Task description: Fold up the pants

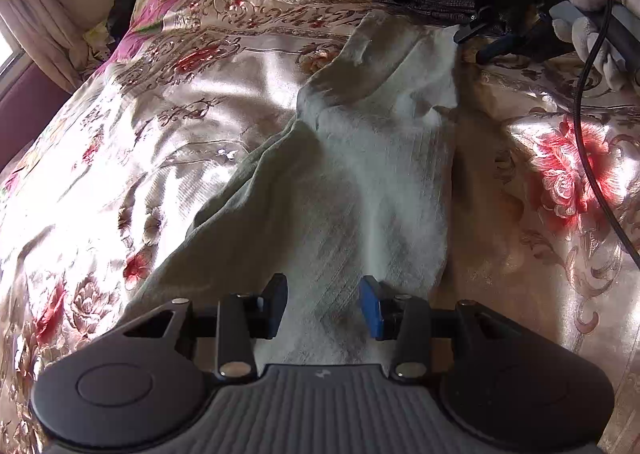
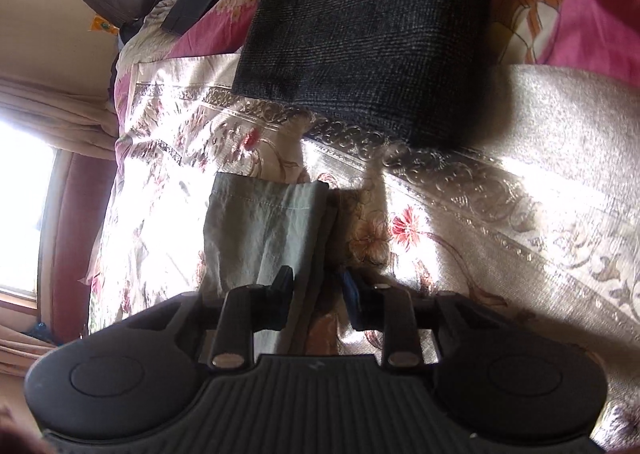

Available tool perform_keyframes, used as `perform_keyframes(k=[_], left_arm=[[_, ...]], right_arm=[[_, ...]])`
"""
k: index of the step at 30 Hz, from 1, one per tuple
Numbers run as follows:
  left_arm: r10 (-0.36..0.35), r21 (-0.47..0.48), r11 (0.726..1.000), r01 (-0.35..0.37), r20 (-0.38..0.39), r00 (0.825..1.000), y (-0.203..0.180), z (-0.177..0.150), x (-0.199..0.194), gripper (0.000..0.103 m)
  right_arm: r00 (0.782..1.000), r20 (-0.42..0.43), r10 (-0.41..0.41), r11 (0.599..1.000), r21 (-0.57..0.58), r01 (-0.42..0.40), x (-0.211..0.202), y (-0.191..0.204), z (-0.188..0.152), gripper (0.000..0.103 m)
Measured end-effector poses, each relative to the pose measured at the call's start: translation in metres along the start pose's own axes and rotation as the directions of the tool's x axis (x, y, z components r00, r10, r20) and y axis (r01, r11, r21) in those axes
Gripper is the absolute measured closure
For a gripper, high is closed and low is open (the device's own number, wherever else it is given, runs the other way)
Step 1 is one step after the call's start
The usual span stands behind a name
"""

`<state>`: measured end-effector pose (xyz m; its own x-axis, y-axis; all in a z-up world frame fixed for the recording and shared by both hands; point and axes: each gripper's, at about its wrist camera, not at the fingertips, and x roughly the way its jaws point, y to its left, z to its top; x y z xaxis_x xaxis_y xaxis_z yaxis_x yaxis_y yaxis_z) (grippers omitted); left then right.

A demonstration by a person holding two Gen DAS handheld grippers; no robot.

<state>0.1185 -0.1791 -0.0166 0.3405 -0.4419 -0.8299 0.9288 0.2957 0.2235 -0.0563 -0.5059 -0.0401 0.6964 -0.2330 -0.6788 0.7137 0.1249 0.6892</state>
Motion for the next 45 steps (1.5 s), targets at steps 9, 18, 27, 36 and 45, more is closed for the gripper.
perform_keyframes(k=[9,18,27,36,45], left_arm=[[0.016,-0.019,1.000,-0.015,0.020,1.000,-0.004,0.006,0.009,0.048],[-0.034,-0.106,0.993,0.043,0.086,0.996,-0.014,0.028,0.027,0.048],[0.085,-0.186,0.980,-0.067,0.091,0.992,0.007,0.032,0.033,0.048],[0.216,-0.377,0.895,-0.238,-0.101,0.971,0.065,-0.050,0.009,0.043],[0.222,-0.482,0.844,-0.236,-0.088,0.971,0.079,-0.091,-0.034,0.043]], right_arm=[[0.990,0.021,0.137,0.987,0.078,-0.138,0.045,-0.007,0.008,0.082],[0.953,0.102,0.286,0.944,0.141,-0.299,-0.022,0.016,0.030,0.099],[0.995,0.087,0.044,0.999,-0.023,-0.043,-0.051,0.016,0.050,0.099],[0.982,0.037,0.187,0.979,-0.090,-0.183,-0.048,0.068,0.035,0.098],[0.875,-0.309,0.371,0.855,-0.255,-0.453,-0.034,0.197,-0.079,0.098]])
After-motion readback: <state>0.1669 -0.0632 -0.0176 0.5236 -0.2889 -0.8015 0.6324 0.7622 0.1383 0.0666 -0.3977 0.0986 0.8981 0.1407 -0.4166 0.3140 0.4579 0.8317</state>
